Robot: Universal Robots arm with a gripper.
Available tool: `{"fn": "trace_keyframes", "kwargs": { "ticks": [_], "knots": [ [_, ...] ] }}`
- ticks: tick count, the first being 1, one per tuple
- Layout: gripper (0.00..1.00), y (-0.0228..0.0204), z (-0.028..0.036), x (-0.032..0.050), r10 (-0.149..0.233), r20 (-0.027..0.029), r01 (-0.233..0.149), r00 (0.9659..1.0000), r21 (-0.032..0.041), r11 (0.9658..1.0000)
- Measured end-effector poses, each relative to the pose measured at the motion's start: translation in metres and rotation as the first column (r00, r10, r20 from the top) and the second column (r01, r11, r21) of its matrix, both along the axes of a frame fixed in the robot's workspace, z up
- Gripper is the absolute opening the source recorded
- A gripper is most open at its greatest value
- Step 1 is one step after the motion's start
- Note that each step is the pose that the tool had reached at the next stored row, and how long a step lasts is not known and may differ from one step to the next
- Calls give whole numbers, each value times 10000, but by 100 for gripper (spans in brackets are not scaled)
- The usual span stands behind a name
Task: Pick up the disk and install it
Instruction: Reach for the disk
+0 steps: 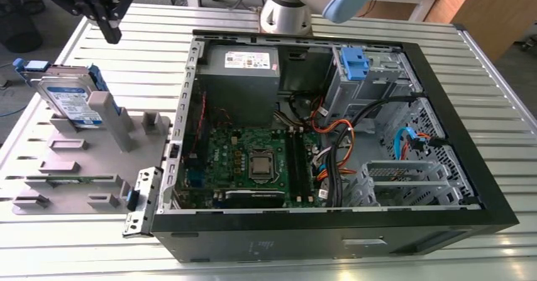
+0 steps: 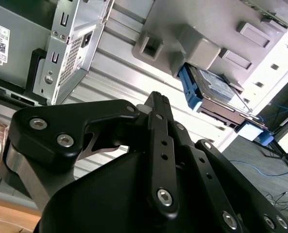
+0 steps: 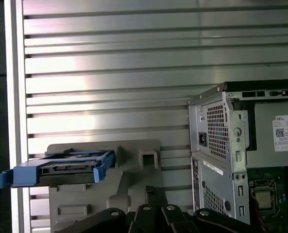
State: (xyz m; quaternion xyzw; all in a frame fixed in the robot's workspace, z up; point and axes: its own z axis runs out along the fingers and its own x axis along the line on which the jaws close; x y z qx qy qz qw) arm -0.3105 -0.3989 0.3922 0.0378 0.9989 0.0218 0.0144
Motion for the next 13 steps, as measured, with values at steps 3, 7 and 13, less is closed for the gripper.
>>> {"fn": "trace_keyframes", "kwargs": {
  "ticks": [3,7,13],
  "knots": [
    [11,0,0,-14,1,1,-1,10000,0,10000],
    [11,0,0,-16,0,1,0,10000,0,10000],
    [11,0,0,-37,-1,1,1,10000,0,10000]
  ]
}}
